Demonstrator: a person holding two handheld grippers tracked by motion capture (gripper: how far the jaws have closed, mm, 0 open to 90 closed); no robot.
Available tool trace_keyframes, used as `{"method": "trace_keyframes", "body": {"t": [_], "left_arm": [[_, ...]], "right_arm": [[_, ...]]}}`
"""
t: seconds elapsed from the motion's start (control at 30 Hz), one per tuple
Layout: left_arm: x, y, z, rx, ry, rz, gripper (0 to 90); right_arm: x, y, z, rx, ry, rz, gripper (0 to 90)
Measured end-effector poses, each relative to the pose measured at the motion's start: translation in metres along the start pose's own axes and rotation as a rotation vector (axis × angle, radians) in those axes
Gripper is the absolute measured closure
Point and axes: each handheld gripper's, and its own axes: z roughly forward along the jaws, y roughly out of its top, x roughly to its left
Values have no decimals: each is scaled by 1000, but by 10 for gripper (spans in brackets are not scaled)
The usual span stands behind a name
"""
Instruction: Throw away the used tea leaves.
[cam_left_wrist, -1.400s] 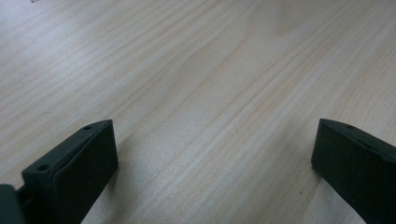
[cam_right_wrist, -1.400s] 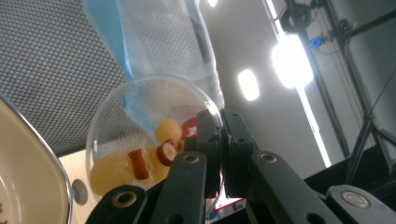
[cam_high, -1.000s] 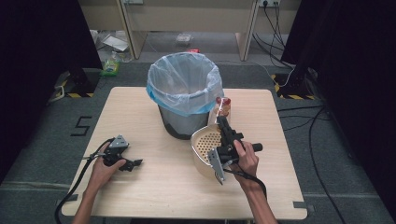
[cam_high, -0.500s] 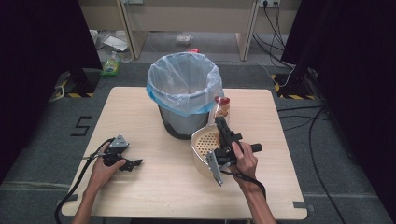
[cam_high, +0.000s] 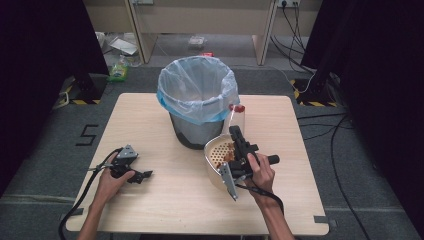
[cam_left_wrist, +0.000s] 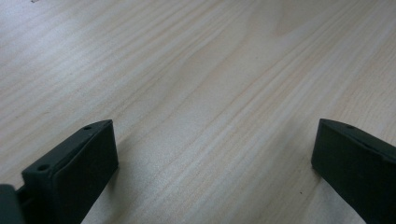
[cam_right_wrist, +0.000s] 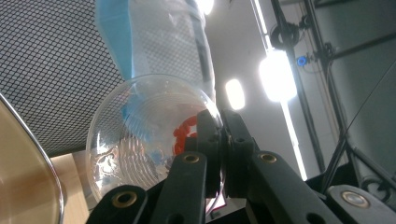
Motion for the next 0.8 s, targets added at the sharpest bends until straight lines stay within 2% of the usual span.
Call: {"method": "trace_keyframes", "body": {"t": [0.13,0.17,0.2,0.23,0.27,0.3,0.33,0.37,0.4,0.43,0.47,0.5,0.53,0.63,0.67,0.73,0.77,0.8], "left_arm": [[0,0,0,0,0,0,0],[0,0,0,0,0,0,0],[0,0,0,0,0,0,0],[0,0,0,0,0,0,0],[0,0,0,0,0,0,0],[0,0,0,0,0,0,0],[0,0,0,0,0,0,0],[0,0,0,0,0,0,0],[0,0,0,0,0,0,0],[0,0,0,0,0,0,0],[0,0,0,0,0,0,0],[0,0,0,0,0,0,0],[0,0,0,0,0,0,0],[0,0,0,1,0,0,0],[0,0,0,0,0,0,0],[0,0,0,0,0,-1,0],[0,0,0,1,0,0,0],[0,0,0,1,0,0,0]], "right_arm": [[-2,-2,0,9,-2,12,878],[-4,-2,0,10,-1,20,877],[-7,-2,1,16,10,48,878],[-7,-2,1,16,10,48,878],[-11,-4,2,34,34,132,877],[-11,-4,2,34,34,132,877],[-18,-7,4,58,74,228,877],[-22,-9,4,66,80,274,877],[-22,-9,4,66,80,274,877],[-29,-12,6,90,117,363,877],[-29,-12,6,90,117,363,877],[-33,-14,6,100,129,391,877],[-38,-19,9,127,169,484,876],[-43,-30,14,158,214,601,877],[-43,-30,14,158,214,601,877],[-46,-38,17,177,249,680,876],[-49,-46,21,196,286,771,876],[-49,-46,21,196,286,771,876]]}}
